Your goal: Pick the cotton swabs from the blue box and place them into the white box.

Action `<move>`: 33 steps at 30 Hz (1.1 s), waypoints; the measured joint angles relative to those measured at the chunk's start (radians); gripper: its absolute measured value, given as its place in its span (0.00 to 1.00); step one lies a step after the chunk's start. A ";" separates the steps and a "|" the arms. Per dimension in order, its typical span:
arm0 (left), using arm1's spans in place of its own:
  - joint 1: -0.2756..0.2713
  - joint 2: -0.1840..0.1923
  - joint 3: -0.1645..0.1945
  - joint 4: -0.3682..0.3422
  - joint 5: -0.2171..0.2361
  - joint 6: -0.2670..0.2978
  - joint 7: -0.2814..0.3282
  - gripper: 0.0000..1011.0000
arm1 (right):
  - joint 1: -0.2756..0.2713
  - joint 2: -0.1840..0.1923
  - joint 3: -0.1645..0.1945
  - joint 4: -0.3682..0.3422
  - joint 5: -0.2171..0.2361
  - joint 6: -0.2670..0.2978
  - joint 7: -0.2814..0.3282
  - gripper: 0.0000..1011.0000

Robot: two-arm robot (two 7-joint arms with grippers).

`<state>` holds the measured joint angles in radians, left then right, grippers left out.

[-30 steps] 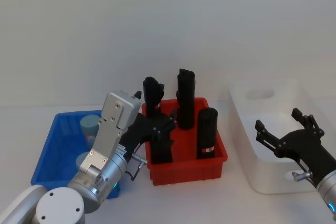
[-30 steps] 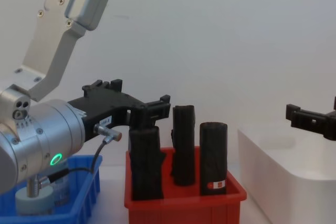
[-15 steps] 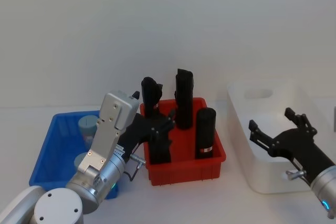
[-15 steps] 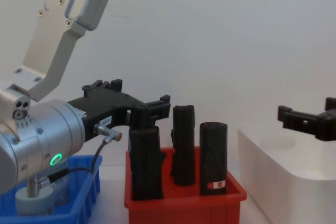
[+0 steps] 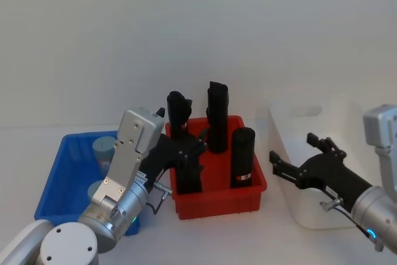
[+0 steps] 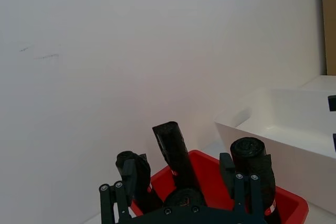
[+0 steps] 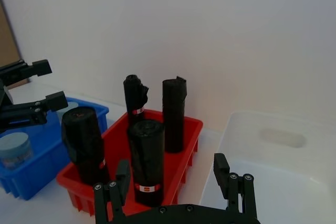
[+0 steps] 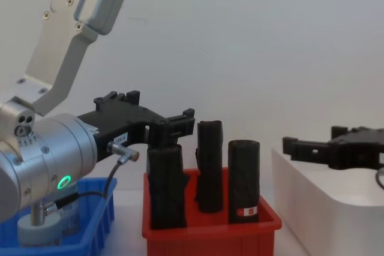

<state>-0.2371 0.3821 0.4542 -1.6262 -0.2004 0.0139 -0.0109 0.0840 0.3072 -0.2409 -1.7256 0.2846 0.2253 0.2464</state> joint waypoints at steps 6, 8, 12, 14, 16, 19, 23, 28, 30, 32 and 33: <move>0.000 0.000 0.000 0.000 0.000 0.000 0.000 0.99 | 0.049 -0.015 -0.006 0.023 -0.002 0.095 0.049 0.99; 0.000 0.000 0.000 0.000 0.000 0.000 0.000 0.99 | 0.069 -0.024 -0.009 0.036 -0.010 0.129 0.061 0.99; 0.000 0.000 0.000 0.000 0.000 0.000 0.000 0.99 | 0.112 -0.045 -0.021 0.063 -0.036 0.184 0.075 0.99; 0.000 0.000 0.000 0.000 0.000 0.000 0.000 0.99 | 0.126 -0.054 -0.027 0.074 -0.046 0.199 0.075 0.99; 0.000 0.000 0.000 0.000 0.000 0.000 0.000 0.99 | 0.144 -0.067 -0.034 0.089 -0.059 0.216 0.075 0.99; 0.000 0.000 0.000 0.000 0.000 0.000 0.000 0.99 | 0.163 -0.081 -0.041 0.106 -0.074 0.234 0.073 0.99; 0.000 0.000 0.000 0.000 0.000 0.000 0.000 0.99 | 0.194 -0.105 -0.054 0.135 -0.097 0.259 0.067 0.99; 0.000 0.000 0.000 0.000 0.000 0.000 0.000 0.99 | 0.220 -0.125 -0.065 0.163 -0.117 0.278 0.058 0.99; 0.000 0.000 0.000 0.000 0.000 0.000 0.000 0.99 | 0.233 -0.135 -0.070 0.177 -0.127 0.285 0.052 0.99; 0.000 0.000 0.000 0.000 0.000 0.000 0.000 0.99 | 0.241 -0.142 -0.074 0.188 -0.133 0.289 0.050 0.99; 0.000 0.000 0.000 0.000 0.000 0.000 0.000 0.99 | 0.248 -0.147 -0.077 0.197 -0.138 0.292 0.047 0.99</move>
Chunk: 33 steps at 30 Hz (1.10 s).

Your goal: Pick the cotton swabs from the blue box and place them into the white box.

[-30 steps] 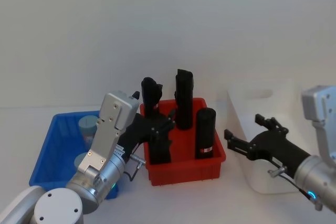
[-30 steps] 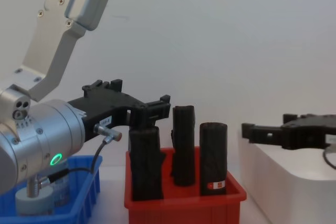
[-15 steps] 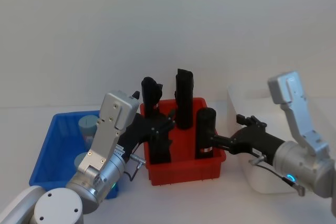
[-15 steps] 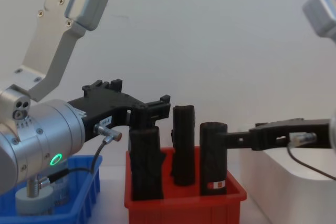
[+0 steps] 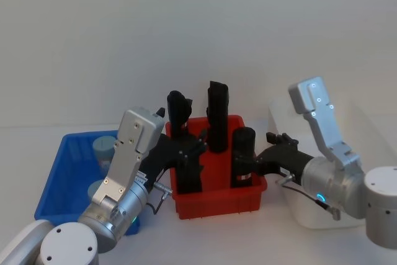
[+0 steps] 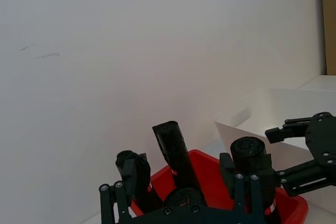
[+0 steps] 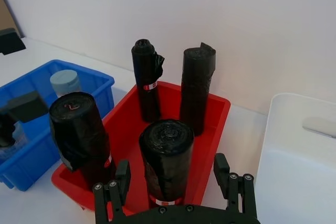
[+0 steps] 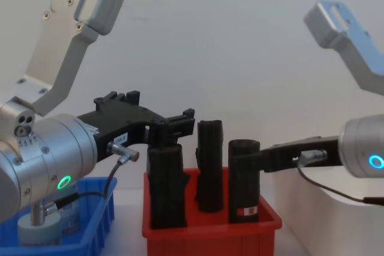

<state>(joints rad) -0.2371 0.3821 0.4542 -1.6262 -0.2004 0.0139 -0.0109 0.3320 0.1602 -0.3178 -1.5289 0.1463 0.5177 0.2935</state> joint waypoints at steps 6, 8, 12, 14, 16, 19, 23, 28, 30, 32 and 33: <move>0.000 0.000 0.000 0.000 0.000 0.000 0.000 0.99 | 0.025 -0.020 -0.009 0.034 -0.016 0.007 -0.008 0.99; 0.000 0.000 0.000 0.000 0.000 0.000 0.000 0.99 | 0.034 -0.028 -0.012 0.048 -0.022 0.008 -0.011 0.99; 0.000 0.000 0.000 0.000 0.000 0.000 0.000 0.99 | 0.053 -0.043 -0.018 0.079 -0.031 0.010 -0.017 0.99; 0.000 0.000 0.000 0.000 0.000 0.000 0.000 0.99 | 0.060 -0.047 -0.020 0.088 -0.034 0.010 -0.019 0.99; 0.000 0.000 0.000 0.000 0.000 0.000 0.000 0.99 | 0.066 -0.052 -0.021 0.099 -0.037 0.010 -0.022 0.99; 0.000 0.000 0.000 0.000 0.000 0.000 0.000 0.99 | 0.078 -0.062 -0.024 0.121 -0.041 0.010 -0.028 0.99; 0.000 0.000 0.000 0.000 0.000 0.000 0.000 0.99 | 0.088 -0.069 -0.027 0.138 -0.044 0.009 -0.032 0.99; 0.000 0.000 0.000 0.000 0.000 0.000 0.000 0.99 | 0.096 -0.075 -0.029 0.153 -0.047 0.008 -0.036 0.90; 0.000 0.000 0.000 0.000 0.000 0.000 0.000 0.99 | 0.099 -0.078 -0.030 0.158 -0.048 0.008 -0.037 0.83; 0.000 0.000 0.000 0.000 0.000 0.000 0.000 0.99 | 0.101 -0.079 -0.030 0.161 -0.049 0.008 -0.038 0.79; 0.000 0.000 0.000 0.000 0.000 0.000 0.000 0.99 | 0.102 -0.080 -0.030 0.162 -0.049 0.008 -0.038 0.78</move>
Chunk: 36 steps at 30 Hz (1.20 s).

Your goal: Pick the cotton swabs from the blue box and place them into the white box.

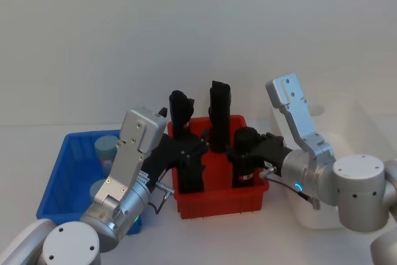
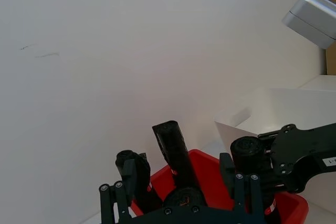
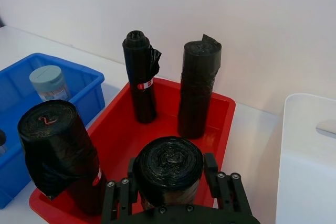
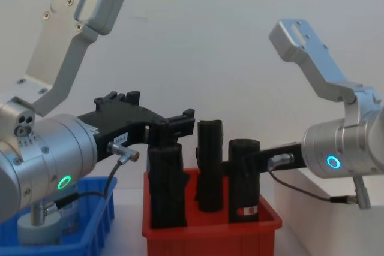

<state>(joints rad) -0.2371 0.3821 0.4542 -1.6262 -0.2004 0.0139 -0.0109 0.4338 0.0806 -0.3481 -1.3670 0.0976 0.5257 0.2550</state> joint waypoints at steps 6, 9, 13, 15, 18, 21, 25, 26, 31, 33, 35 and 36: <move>0.000 0.000 0.000 0.000 0.000 0.000 0.000 0.99 | 0.004 -0.003 -0.001 0.008 -0.002 -0.001 -0.002 0.58; 0.000 0.000 0.000 0.000 0.000 0.000 0.000 0.99 | 0.006 -0.005 -0.001 0.011 -0.002 -0.001 -0.003 0.53; 0.000 0.000 0.000 0.000 0.000 0.000 0.000 0.99 | 0.008 -0.006 -0.002 0.013 -0.003 -0.001 -0.003 0.51; 0.000 0.000 0.000 0.000 0.000 0.000 0.000 0.99 | 0.008 -0.006 -0.002 0.014 -0.003 -0.002 -0.003 0.50; 0.000 0.000 0.000 0.000 0.000 0.000 0.000 0.99 | 0.008 -0.005 -0.001 0.013 -0.002 -0.003 -0.003 0.49; 0.000 0.000 0.000 0.000 0.000 0.000 0.000 0.99 | 0.005 -0.004 0.002 0.003 0.010 -0.011 -0.004 0.49; 0.000 0.000 0.000 0.000 0.000 0.000 0.000 0.99 | 0.000 -0.001 0.008 -0.018 0.031 -0.026 -0.007 0.49; 0.000 0.000 0.000 0.000 0.000 0.000 0.000 0.99 | -0.001 0.000 0.010 -0.025 0.037 -0.030 -0.008 0.49; 0.000 0.000 0.000 0.000 0.000 0.000 0.000 0.99 | -0.008 0.006 0.022 -0.071 0.072 -0.057 -0.016 0.49; 0.000 0.000 0.000 0.000 0.000 0.000 0.000 0.99 | -0.010 0.009 0.028 -0.091 0.088 -0.069 -0.021 0.49; 0.000 0.000 0.000 0.000 0.000 0.000 0.000 0.99 | -0.011 0.011 0.033 -0.108 0.097 -0.078 -0.024 0.49; 0.000 0.000 0.000 0.000 0.000 0.000 0.000 0.99 | -0.012 0.012 0.036 -0.116 0.102 -0.082 -0.026 0.49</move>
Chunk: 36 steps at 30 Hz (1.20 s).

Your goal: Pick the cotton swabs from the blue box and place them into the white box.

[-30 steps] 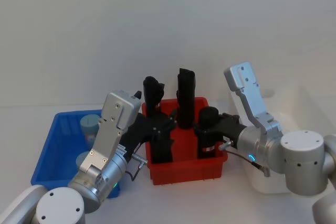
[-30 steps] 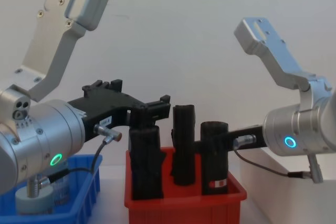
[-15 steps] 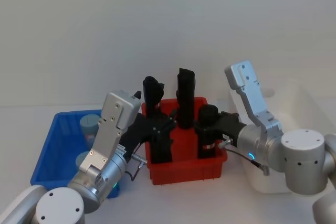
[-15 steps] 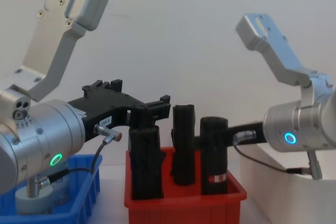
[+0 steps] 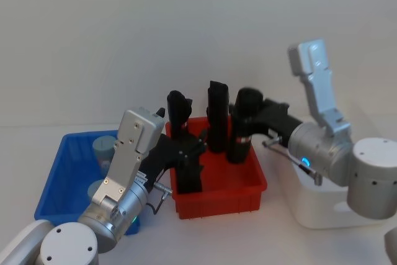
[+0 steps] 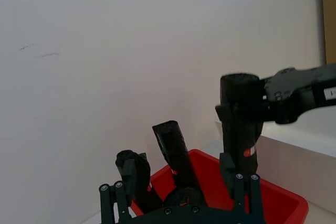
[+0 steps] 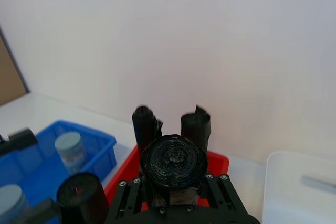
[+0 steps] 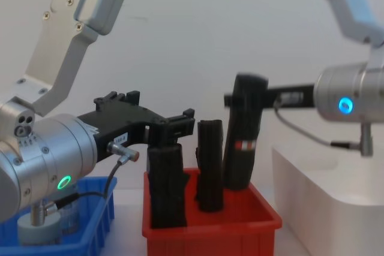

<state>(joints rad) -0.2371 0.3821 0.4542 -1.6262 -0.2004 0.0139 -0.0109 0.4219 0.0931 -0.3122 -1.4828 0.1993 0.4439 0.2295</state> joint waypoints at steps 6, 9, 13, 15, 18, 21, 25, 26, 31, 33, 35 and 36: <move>0.000 0.000 0.000 0.000 0.000 0.000 0.000 0.99 | -0.003 0.013 0.023 -0.058 0.034 -0.040 -0.020 0.49; 0.000 0.000 0.000 0.000 0.000 0.000 0.000 0.99 | -0.004 0.022 0.035 -0.086 0.042 -0.060 -0.034 0.49; 0.000 0.000 0.000 0.000 0.000 0.000 0.000 0.99 | -0.008 0.038 0.054 -0.121 0.044 -0.095 -0.061 0.49; 0.000 0.000 0.000 0.000 0.000 0.000 0.000 0.99 | -0.011 0.045 0.060 -0.132 0.042 -0.104 -0.071 0.49; 0.000 0.000 0.000 0.000 0.000 0.000 0.000 0.99 | -0.017 0.060 0.072 -0.151 0.031 -0.124 -0.091 0.49; 0.000 0.000 0.000 0.000 0.000 0.000 0.000 0.99 | -0.025 0.074 0.083 -0.164 0.016 -0.141 -0.111 0.49; 0.000 0.000 0.000 0.000 0.000 0.000 0.000 0.99 | -0.039 0.095 0.097 -0.173 -0.010 -0.159 -0.136 0.49; 0.000 0.000 0.000 0.000 0.000 0.000 0.000 0.99 | -0.046 0.103 0.103 -0.173 -0.021 -0.165 -0.146 0.49; 0.000 0.000 0.000 0.000 0.000 0.000 0.000 0.99 | -0.066 0.127 0.115 -0.155 -0.063 -0.179 -0.175 0.49; 0.000 0.000 0.000 0.000 0.000 0.000 0.000 0.99 | -0.068 0.129 0.116 -0.151 -0.066 -0.180 -0.176 0.49; 0.000 0.000 0.000 0.000 0.000 0.000 0.000 0.99 | -0.071 0.135 0.119 -0.132 -0.082 -0.181 -0.182 0.49; 0.000 0.000 0.000 0.000 0.000 0.000 0.000 0.99 | -0.072 0.136 0.120 -0.126 -0.087 -0.181 -0.184 0.49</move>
<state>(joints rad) -0.2371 0.3821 0.4542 -1.6262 -0.2003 0.0139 -0.0109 0.3504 0.2294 -0.1921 -1.6089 0.1126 0.2630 0.0459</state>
